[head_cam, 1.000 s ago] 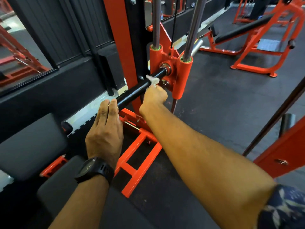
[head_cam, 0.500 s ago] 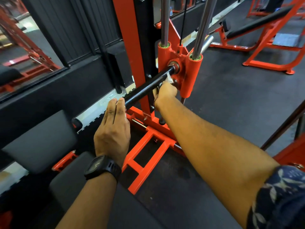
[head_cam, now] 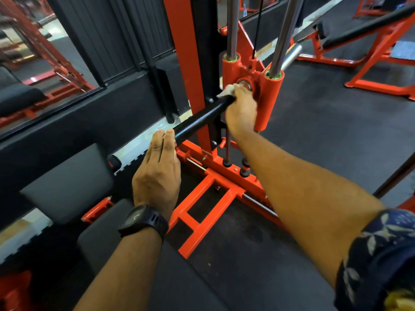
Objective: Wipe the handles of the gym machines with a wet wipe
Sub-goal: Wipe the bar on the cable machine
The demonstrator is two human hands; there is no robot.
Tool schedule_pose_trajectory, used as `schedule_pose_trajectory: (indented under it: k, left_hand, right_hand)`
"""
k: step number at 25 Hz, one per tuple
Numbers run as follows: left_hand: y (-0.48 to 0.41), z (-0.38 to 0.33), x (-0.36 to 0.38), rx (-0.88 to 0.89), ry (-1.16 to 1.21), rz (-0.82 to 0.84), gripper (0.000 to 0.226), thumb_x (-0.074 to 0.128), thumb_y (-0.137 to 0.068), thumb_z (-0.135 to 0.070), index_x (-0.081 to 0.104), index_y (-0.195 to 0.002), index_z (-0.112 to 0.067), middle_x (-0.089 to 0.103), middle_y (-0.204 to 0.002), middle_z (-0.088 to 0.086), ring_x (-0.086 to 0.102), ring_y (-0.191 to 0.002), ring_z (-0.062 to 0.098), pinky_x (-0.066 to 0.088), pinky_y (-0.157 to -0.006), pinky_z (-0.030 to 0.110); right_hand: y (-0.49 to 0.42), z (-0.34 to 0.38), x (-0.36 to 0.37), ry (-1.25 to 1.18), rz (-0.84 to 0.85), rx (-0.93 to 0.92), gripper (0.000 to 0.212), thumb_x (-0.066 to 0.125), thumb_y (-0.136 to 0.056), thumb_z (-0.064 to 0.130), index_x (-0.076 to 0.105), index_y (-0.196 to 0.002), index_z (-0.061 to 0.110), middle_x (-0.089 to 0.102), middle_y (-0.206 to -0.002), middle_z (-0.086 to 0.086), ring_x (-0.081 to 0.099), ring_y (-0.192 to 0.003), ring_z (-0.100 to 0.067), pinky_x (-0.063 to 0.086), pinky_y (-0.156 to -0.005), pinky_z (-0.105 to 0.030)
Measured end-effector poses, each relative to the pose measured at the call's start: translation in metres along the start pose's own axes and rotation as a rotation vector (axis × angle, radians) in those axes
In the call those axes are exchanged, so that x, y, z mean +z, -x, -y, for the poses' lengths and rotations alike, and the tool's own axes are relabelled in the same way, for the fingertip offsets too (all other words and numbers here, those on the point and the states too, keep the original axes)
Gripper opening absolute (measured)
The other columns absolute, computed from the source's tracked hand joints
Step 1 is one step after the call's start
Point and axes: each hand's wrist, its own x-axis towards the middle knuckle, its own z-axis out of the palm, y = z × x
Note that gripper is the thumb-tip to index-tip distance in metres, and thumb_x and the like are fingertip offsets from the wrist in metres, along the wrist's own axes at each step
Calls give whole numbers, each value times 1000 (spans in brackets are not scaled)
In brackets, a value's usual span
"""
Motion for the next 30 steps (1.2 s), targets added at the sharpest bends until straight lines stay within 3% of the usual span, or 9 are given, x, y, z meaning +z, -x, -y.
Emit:
schedule_pose_trajectory:
  k: [5, 8, 11, 14, 17, 20, 24, 28, 30]
  left_hand:
    - [1, 0, 1, -28, -21, -25, 39, 48, -101, -9, 52, -140, -2, 54, -143, 19, 61, -124, 31, 58, -93, 45]
    - [-1, -2, 4, -46, -34, -17, 38, 45, -103, -12, 53, -140, -3, 55, -142, 18, 60, -126, 30, 58, -92, 45]
    - [0, -4, 5, -65, -31, -27, 38, 45, -104, -12, 53, -141, -4, 54, -143, 18, 59, -127, 30, 57, -95, 44]
    - [1, -6, 6, -59, -24, -25, 39, 46, -103, -11, 53, -141, -4, 55, -143, 18, 59, -127, 30, 56, -97, 43]
    - [0, -5, 6, -68, -42, -68, 38, 47, -102, -10, 55, -139, -4, 57, -140, 19, 60, -125, 30, 55, -98, 40]
    - [1, -8, 5, -44, -73, -67, 38, 47, -101, -11, 56, -138, -3, 59, -138, 19, 63, -122, 29, 56, -96, 38]
    - [1, -7, 4, -36, -87, -89, 39, 51, -99, -10, 55, -138, -3, 59, -138, 18, 65, -119, 28, 55, -94, 36]
    - [1, -11, 7, -74, -91, -77, 40, 47, -99, -10, 55, -137, -3, 58, -138, 19, 62, -123, 29, 55, -96, 39]
    - [1, -14, 9, -98, -89, -83, 40, 45, -99, -10, 55, -137, -3, 58, -138, 19, 61, -124, 29, 53, -100, 38]
  right_hand:
    - [9, -4, -7, 220, 174, -331, 36, 44, -97, 0, 62, -128, 2, 59, -132, -10, 55, -123, -22, 34, -106, -20]
    - [11, 11, -8, 180, 293, -369, 38, 44, -92, 0, 70, -118, 8, 66, -121, -8, 60, -115, -23, 43, -104, -30]
    - [28, 24, -8, 216, 478, -676, 43, 38, -88, 8, 71, -116, 12, 68, -116, -5, 62, -111, -22, 44, -103, -32]
    - [33, 36, -13, 221, 521, -729, 46, 35, -86, 14, 71, -116, 14, 67, -117, -4, 63, -110, -24, 48, -100, -43]
    - [43, 35, -13, 230, 570, -920, 48, 36, -86, 11, 68, -121, 12, 65, -123, -5, 61, -114, -22, 50, -98, -37]
    - [39, 38, -13, 192, 508, -792, 51, 33, -84, 18, 70, -117, 16, 67, -120, 0, 62, -113, -18, 50, -98, -40]
    - [36, 46, -9, 301, 657, -902, 45, 40, -85, 8, 69, -119, 11, 65, -119, -5, 61, -111, -21, 48, -96, -32]
    - [-17, 6, -28, 452, 416, -521, 39, 43, -93, -1, 66, -123, 12, 58, -128, -9, 54, -120, -26, 38, -101, -28]
    - [-24, -7, -28, 501, 362, -431, 36, 45, -95, 1, 63, -126, 10, 56, -128, -12, 54, -120, -27, 40, -101, -31]
